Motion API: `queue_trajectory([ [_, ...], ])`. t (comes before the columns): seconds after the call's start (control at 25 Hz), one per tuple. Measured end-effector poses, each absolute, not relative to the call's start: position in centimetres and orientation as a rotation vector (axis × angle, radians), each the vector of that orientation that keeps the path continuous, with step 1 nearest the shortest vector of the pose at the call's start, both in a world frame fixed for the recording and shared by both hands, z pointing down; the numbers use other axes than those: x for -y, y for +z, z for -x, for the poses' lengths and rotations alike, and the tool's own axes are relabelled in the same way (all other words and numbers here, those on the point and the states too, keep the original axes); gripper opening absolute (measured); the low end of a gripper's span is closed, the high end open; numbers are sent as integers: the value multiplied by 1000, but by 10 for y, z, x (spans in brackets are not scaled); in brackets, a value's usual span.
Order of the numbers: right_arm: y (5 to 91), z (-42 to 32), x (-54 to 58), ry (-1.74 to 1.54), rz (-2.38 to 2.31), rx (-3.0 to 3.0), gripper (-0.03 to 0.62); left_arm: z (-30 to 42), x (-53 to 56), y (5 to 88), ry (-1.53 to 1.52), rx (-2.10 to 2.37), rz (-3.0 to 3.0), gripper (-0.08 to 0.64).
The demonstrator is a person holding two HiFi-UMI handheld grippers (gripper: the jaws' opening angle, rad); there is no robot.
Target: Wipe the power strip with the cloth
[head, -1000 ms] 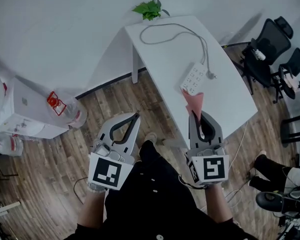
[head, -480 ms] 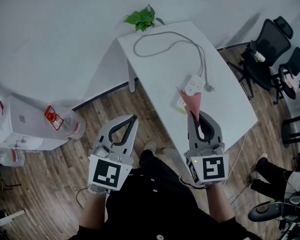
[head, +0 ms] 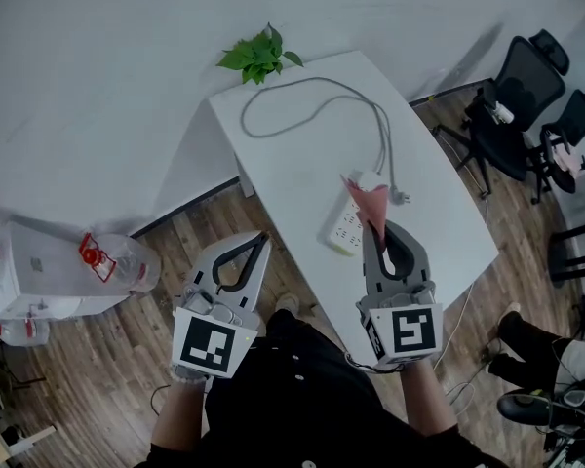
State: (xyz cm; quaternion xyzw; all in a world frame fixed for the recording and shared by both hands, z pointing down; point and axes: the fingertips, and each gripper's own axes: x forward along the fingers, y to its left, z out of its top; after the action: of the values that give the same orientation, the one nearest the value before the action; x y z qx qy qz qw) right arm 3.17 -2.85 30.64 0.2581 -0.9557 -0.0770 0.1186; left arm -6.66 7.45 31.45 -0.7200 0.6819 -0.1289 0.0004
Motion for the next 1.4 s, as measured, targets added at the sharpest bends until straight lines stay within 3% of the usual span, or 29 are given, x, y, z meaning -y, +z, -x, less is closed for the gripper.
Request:
queue_trajectory([
  [0.88,328,-112,117,-67,-1114,2654,57,7,45,315,-452,-1782,2517,12],
  [1.4,335,-126,143,-53,-1333,2491,57,9,91,318,-427,-1525,2660,12],
])
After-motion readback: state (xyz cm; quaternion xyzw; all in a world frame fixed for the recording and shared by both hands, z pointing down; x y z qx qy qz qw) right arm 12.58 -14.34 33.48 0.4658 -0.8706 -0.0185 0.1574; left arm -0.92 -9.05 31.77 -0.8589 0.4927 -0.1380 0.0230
